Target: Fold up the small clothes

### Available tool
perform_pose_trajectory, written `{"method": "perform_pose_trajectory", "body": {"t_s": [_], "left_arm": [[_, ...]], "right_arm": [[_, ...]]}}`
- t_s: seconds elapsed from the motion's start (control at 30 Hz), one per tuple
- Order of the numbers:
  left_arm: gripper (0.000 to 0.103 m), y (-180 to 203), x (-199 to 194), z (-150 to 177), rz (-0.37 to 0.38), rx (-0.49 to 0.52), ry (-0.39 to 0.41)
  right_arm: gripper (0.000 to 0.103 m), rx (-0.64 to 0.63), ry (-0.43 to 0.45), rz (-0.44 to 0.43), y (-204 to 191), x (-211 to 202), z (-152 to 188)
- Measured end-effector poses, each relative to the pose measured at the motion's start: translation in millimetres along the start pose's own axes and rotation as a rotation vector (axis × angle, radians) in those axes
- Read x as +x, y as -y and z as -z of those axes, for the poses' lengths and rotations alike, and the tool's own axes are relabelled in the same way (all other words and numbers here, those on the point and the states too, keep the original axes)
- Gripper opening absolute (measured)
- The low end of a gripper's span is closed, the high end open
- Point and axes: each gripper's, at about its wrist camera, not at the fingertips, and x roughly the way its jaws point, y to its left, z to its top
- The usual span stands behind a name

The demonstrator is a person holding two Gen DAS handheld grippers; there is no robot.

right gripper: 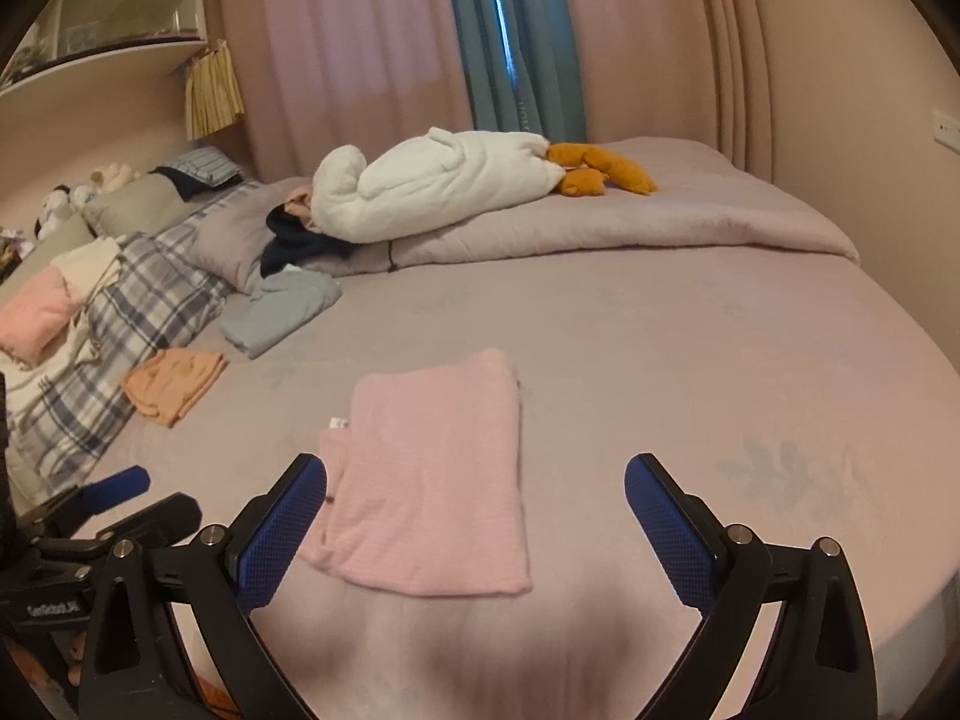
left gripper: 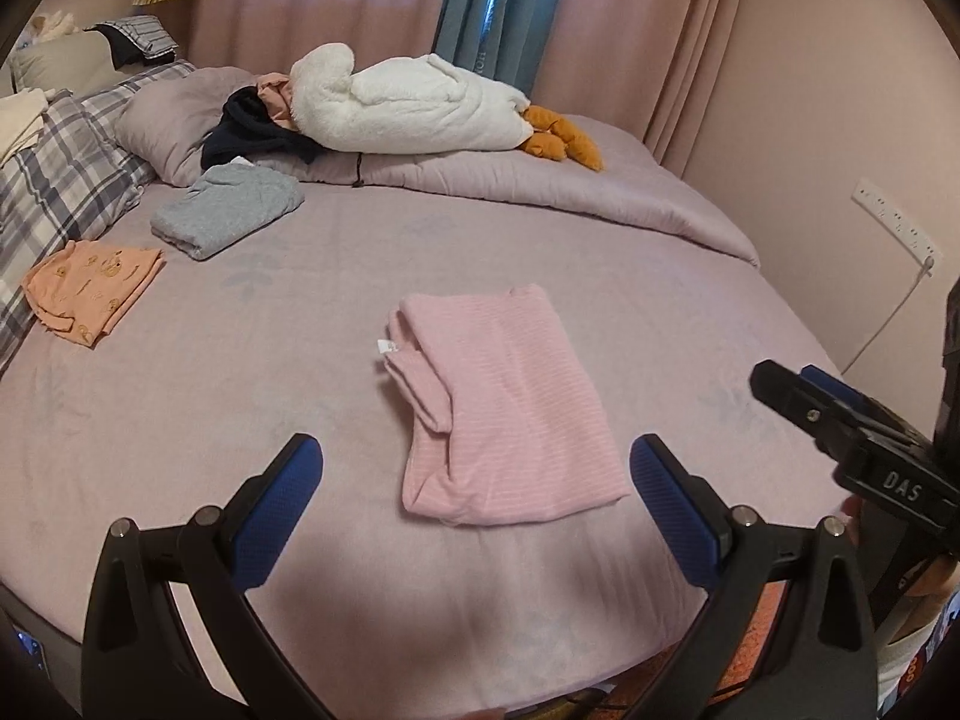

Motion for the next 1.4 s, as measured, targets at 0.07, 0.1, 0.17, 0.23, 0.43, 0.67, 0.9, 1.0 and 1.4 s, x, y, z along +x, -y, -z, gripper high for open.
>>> {"method": "perform_pose_trajectory", "body": {"t_s": [0.07,0.1,0.17,0.23,0.43,0.67,0.9,1.0,1.4], "left_arm": [[0.103,0.7,-0.7,2.2,-0.009,0.001,-0.002],[0.103,1.3,-0.8,3.2,-0.012,0.001,-0.005],[0.103,2.6,-1.8,5.0,-0.013,0.005,-0.008],[0.103,3.4,-1.8,5.8,-0.017,0.006,-0.013],[0.103,3.1,1.7,8.0,-0.025,-0.005,-0.026],[0.103,-0.6,8.9,11.3,-0.026,-0.022,-0.060],[0.103,-2.5,12.4,11.6,-0.011,-0.029,-0.087],[0.103,-2.2,11.3,12.0,-0.015,-0.020,-0.089],[0.103,0.9,6.0,14.0,-0.032,0.007,-0.067]], "right_arm": [[0.099,0.003,0.002,0.001,2.2,-2.1,2.0],[0.099,0.005,0.002,0.003,3.4,-2.9,2.0],[0.099,0.012,0.003,0.003,5.5,-3.6,2.7],[0.099,0.023,0.003,0.006,5.9,-4.7,4.2],[0.099,0.038,-0.002,0.008,7.2,-4.9,7.7],[0.099,0.045,-0.016,0.015,4.2,-3.5,11.3],[0.099,0.044,-0.042,0.018,3.2,3.2,14.8],[0.099,0.046,-0.052,0.014,2.7,4.6,15.9],[0.099,0.030,-0.061,0.002,-0.3,8.7,15.8]]}}
